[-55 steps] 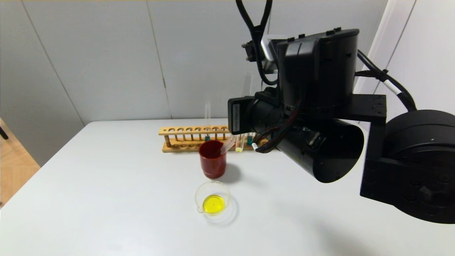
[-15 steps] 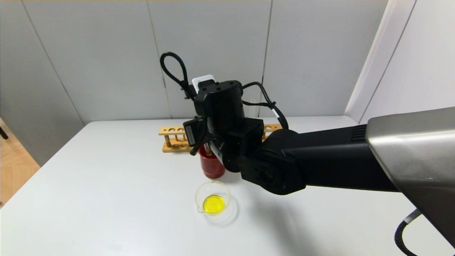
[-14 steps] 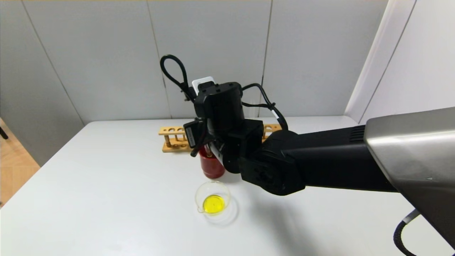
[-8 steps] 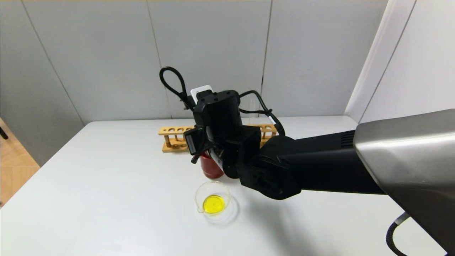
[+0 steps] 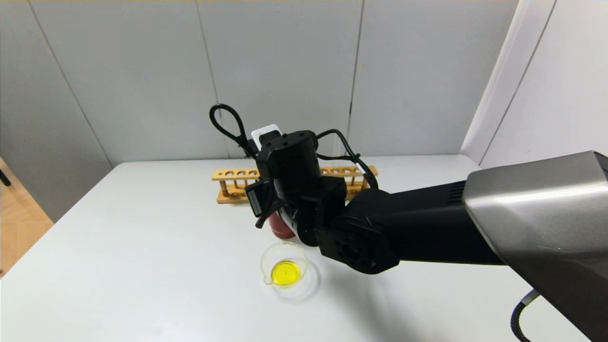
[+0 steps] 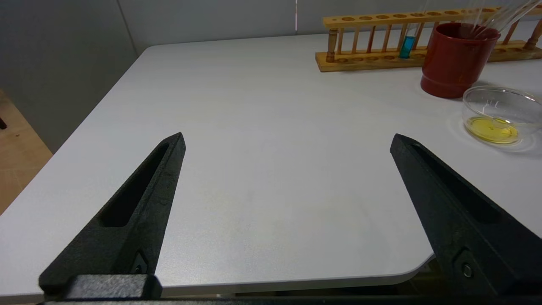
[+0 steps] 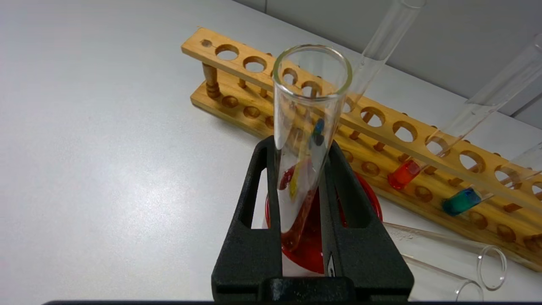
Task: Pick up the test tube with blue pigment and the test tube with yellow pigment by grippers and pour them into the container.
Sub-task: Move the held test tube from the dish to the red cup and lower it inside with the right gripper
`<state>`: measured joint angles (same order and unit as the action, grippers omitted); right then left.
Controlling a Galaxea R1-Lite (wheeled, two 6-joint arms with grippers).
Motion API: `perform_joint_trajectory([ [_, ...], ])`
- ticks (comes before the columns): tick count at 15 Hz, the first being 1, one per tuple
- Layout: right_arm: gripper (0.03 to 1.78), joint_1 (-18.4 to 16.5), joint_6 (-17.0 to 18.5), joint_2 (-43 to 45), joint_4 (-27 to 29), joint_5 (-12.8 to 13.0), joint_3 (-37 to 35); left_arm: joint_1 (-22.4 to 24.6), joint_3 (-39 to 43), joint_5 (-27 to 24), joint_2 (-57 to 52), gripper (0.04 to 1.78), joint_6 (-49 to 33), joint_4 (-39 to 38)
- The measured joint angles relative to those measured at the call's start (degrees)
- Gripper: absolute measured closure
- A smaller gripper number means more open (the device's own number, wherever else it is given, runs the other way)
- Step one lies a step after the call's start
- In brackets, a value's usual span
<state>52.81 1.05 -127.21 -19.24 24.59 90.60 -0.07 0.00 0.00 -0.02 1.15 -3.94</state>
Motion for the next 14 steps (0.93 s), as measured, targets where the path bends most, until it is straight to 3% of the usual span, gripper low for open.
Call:
perform_joint_trajectory([
  [14, 1.53, -0.46, -1.05, -0.16, -0.07, -0.72, -3.36, 0.00, 0.00, 0.00, 0.00, 0.11, 0.00, -0.02],
])
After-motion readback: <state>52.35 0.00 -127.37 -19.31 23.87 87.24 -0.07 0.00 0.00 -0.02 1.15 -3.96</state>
